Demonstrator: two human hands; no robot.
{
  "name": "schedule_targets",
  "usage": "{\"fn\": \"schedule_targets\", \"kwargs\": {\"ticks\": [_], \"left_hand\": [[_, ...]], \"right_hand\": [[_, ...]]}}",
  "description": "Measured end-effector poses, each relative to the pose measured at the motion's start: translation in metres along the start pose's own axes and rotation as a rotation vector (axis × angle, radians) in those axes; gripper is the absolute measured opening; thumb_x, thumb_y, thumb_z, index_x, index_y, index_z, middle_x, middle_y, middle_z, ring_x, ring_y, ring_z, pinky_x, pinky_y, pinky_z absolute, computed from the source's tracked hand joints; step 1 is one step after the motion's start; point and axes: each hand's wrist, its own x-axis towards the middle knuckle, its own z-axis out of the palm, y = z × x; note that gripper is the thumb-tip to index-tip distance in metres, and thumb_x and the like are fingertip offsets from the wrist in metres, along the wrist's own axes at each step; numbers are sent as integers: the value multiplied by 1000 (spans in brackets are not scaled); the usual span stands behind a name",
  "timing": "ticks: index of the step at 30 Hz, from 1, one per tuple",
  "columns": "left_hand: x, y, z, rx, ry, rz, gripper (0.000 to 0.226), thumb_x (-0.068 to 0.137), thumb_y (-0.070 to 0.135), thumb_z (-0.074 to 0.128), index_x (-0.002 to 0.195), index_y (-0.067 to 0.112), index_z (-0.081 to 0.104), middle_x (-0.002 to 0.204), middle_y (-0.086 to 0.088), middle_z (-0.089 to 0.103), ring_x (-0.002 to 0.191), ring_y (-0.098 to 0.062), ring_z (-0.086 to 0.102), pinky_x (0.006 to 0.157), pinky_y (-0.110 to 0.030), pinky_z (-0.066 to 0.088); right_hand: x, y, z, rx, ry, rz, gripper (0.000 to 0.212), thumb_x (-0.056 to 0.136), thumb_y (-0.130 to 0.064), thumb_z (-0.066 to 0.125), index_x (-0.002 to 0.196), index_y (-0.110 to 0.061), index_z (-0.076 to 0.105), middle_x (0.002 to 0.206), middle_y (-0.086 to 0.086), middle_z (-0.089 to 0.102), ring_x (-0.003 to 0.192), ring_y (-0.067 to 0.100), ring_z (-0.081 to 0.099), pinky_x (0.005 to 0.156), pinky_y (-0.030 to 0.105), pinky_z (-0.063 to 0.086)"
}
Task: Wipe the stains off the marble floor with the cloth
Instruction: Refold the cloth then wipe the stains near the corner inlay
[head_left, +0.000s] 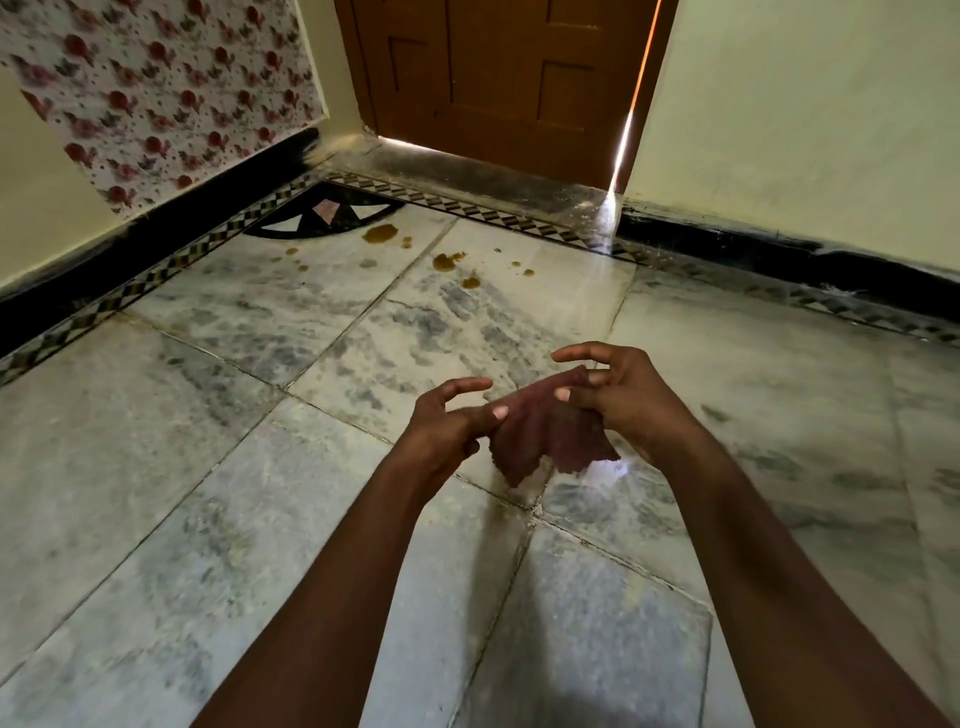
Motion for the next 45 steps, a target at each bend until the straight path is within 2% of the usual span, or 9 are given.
{"fn": "schedule_targets", "kwargs": {"ticks": [5, 14, 19, 22, 28, 32, 37, 41, 45], "left_hand": [[6, -8, 1, -46, -38, -203, 51, 87, -6, 81, 133, 14, 68, 84, -8, 72, 60, -15, 58, 53, -27, 32], [20, -9, 6, 132, 4, 76, 30, 90, 1, 81, 112, 20, 80, 95, -5, 81, 76, -14, 65, 67, -29, 40], [61, 15, 21, 261, 71, 310, 23, 89, -12, 76, 98, 8, 81, 84, 2, 80, 72, 0, 73, 64, -16, 55], [95, 50, 33, 336, 113, 438, 23, 90, -11, 74, 95, 10, 80, 87, 2, 80, 80, 0, 74, 74, -15, 57], [154, 63, 38, 418, 174, 555, 18, 90, -7, 77, 101, 7, 76, 96, 3, 79, 87, -1, 74, 80, -21, 57], [198, -4, -8, 844, 261, 362, 57, 86, 0, 80, 138, 16, 60, 132, -9, 67, 122, -30, 65, 94, -32, 54], [232, -60, -78, 1218, 588, 425, 60, 101, 43, 55, 146, 4, 57, 153, -24, 55, 140, -45, 54, 112, -57, 48], [234, -67, -77, 1296, 688, 411, 57, 101, 42, 48, 145, 7, 58, 156, -22, 54, 142, -43, 53, 114, -58, 43], [234, -59, -78, 1273, 721, 340, 56, 100, 38, 46, 146, 10, 61, 160, -22, 52, 144, -42, 53, 113, -59, 42]], "right_hand": [[-1, 10, -7, 6, -73, 0, 40, 92, 13, 72, 125, -11, 73, 93, 16, 79, 85, 29, 76, 79, 43, 61], [22, 25, -21, -107, 51, 32, 30, 80, 13, 84, 100, -9, 82, 90, 21, 81, 95, 46, 78, 91, 65, 62], [66, 19, -19, -398, 217, -97, 26, 78, 0, 89, 81, -26, 84, 72, -10, 76, 71, 2, 71, 66, 9, 50], [100, 4, -23, -451, 334, -232, 18, 80, -5, 89, 90, -21, 87, 75, -23, 66, 81, 8, 68, 69, 2, 42], [156, 11, -42, -554, 299, -496, 28, 78, -6, 92, 97, -24, 86, 104, 0, 66, 100, 18, 65, 84, 28, 52], [196, 71, -40, -681, 168, -452, 25, 81, -25, 88, 100, -10, 84, 113, 9, 69, 107, 26, 67, 89, 22, 47], [270, 146, 9, -895, -29, -306, 73, 94, -54, 47, 156, -15, 54, 168, 13, 41, 158, 34, 33, 131, 45, 23], [310, 161, 59, -1126, 189, -325, 73, 99, -60, 27, 165, -29, 39, 174, 12, 32, 161, 41, 24, 130, 58, 15], [330, 141, 78, -1205, -51, -539, 58, 105, -56, 39, 161, -42, 44, 174, 5, 33, 161, 39, 26, 125, 64, 25]]}}
